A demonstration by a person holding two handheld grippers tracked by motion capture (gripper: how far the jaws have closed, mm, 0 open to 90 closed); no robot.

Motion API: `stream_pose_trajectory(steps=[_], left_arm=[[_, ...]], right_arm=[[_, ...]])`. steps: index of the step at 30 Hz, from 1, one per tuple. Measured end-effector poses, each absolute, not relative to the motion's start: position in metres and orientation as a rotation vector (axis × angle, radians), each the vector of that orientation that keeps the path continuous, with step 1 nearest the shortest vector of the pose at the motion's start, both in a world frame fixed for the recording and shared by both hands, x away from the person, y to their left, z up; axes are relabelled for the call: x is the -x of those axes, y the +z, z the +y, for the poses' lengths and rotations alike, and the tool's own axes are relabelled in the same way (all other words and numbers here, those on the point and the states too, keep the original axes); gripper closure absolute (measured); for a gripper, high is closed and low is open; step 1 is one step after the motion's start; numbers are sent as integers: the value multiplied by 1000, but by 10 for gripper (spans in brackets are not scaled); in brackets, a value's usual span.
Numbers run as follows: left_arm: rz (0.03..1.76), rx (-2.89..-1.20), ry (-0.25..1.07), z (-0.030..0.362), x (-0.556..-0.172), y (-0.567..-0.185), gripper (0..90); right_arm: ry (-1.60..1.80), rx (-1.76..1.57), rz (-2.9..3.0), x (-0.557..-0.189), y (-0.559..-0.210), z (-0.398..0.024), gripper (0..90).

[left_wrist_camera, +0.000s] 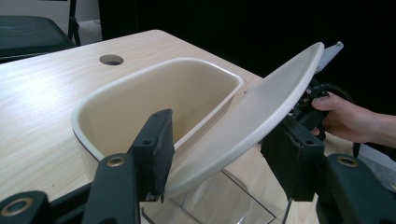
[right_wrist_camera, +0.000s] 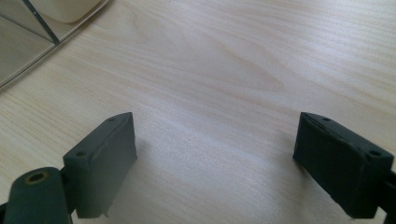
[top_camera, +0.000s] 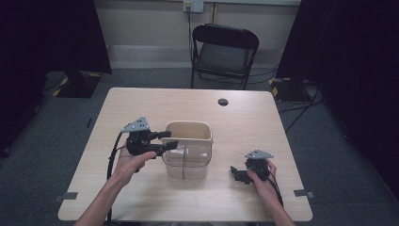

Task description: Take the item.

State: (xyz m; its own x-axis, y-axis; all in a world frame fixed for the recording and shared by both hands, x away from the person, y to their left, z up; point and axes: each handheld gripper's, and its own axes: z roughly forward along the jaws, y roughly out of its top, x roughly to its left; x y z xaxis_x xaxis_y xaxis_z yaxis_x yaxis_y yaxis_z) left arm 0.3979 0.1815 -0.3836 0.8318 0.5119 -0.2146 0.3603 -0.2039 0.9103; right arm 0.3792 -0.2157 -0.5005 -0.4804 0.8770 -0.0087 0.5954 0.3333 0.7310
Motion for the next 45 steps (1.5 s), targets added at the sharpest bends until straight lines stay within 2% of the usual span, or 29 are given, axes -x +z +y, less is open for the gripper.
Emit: stream_pose_trajectory(steps=[45], left_arm=[[675,-1793,141,184,-408,-379,508]], right_arm=[[949,-1298,2200,-379,-501,-216,123]])
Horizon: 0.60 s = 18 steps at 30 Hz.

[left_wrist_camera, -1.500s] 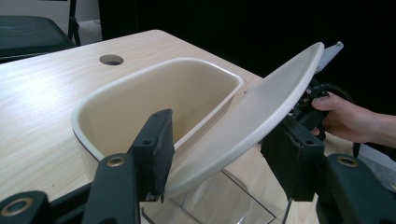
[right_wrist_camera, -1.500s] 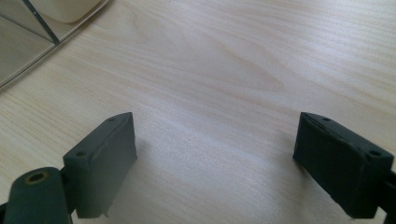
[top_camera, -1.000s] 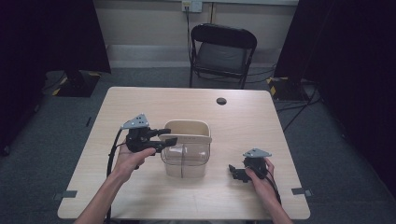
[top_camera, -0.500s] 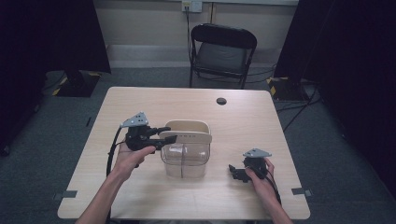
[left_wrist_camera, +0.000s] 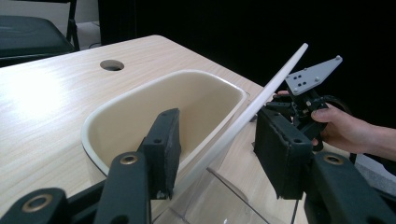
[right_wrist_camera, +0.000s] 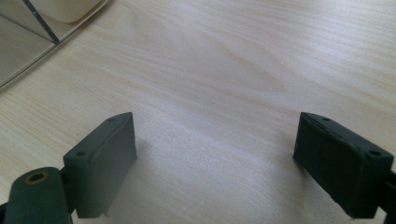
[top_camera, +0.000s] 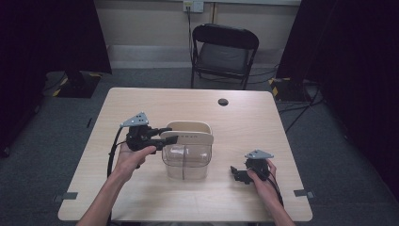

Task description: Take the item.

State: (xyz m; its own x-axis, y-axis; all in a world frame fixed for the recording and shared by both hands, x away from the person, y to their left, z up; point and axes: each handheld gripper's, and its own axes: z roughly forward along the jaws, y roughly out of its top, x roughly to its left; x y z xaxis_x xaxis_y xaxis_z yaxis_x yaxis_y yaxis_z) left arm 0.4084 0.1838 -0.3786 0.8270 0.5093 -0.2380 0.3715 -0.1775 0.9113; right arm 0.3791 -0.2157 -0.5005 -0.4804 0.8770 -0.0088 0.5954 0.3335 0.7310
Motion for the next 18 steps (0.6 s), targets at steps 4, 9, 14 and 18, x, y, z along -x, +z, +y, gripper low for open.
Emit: stream_pose_trajectory(steps=[4,9,14,18], left_arm=[[673,-1794,140,184,-408,-379,509],[673,-1792,137,184,-409,-379,510],[678,-1789,134,184,-409,-379,511],[679,-1788,134,184,-409,-379,511]], right_arm=[[949,-1300,2200,-379,-500,-216,123],[949,-1298,2200,-379,-501,-216,123],[949,-1299,2200,-379,-500,-216,123],[949,-1298,2200,-379,-500,-216,123]])
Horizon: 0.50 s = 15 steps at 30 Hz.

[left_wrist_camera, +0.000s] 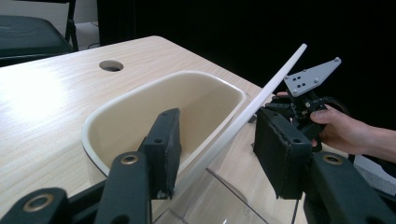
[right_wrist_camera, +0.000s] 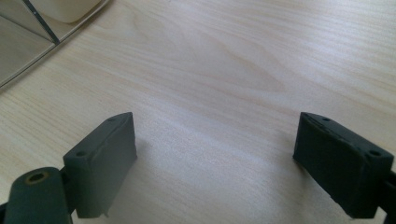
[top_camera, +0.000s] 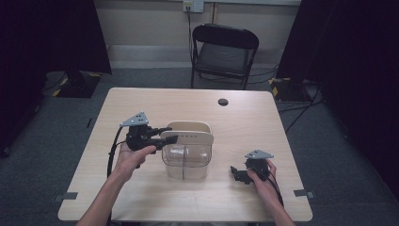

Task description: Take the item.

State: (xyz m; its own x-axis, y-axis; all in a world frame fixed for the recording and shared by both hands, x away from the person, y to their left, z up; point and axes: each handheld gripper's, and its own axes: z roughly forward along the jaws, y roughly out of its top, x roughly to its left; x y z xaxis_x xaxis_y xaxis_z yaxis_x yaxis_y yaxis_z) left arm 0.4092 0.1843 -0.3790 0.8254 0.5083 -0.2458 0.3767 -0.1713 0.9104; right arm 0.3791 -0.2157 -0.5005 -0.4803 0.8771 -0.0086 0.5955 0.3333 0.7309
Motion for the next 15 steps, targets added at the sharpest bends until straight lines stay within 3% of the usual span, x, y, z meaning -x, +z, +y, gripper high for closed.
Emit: stream_pose_trajectory(steps=[15], left_arm=[[679,-1787,134,184,-409,-379,511]], right_arm=[[949,-1298,2200,-379,-501,-216,123]])
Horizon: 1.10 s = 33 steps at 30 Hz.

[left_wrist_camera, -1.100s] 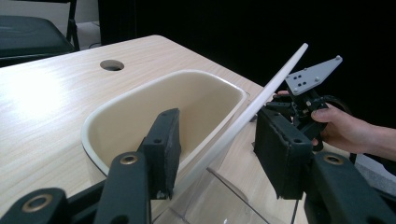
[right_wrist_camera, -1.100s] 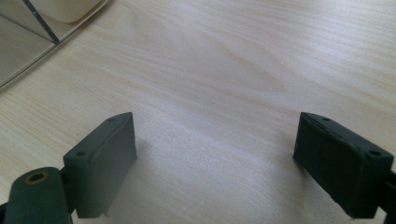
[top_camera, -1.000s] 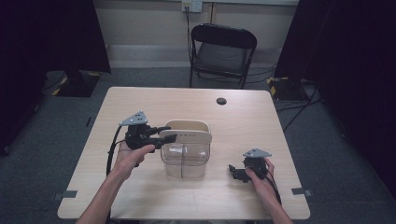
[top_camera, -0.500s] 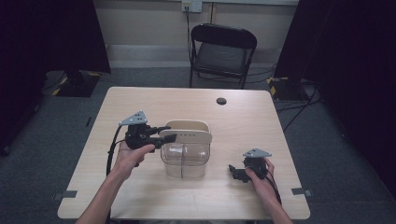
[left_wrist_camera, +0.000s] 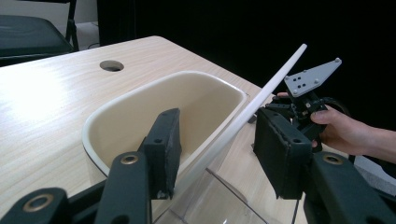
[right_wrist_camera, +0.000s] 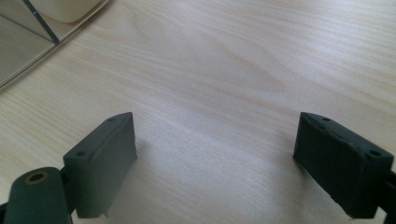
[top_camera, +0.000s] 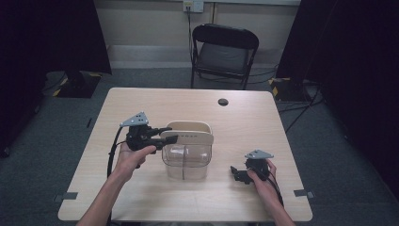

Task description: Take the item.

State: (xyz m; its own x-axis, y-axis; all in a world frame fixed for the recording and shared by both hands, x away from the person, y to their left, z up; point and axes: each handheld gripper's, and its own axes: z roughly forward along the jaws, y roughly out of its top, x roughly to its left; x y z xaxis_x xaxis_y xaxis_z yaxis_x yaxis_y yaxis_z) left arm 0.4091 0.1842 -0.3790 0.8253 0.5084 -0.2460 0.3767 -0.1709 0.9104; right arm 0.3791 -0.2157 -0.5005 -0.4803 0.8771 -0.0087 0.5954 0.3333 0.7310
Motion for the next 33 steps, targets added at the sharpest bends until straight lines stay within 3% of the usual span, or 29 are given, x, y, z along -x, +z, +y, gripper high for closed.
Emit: stream_pose_trajectory(steps=[33], left_arm=[[681,-1790,139,184,-409,-379,515]], right_arm=[[949,-1298,2201,-379,-501,-216,123]])
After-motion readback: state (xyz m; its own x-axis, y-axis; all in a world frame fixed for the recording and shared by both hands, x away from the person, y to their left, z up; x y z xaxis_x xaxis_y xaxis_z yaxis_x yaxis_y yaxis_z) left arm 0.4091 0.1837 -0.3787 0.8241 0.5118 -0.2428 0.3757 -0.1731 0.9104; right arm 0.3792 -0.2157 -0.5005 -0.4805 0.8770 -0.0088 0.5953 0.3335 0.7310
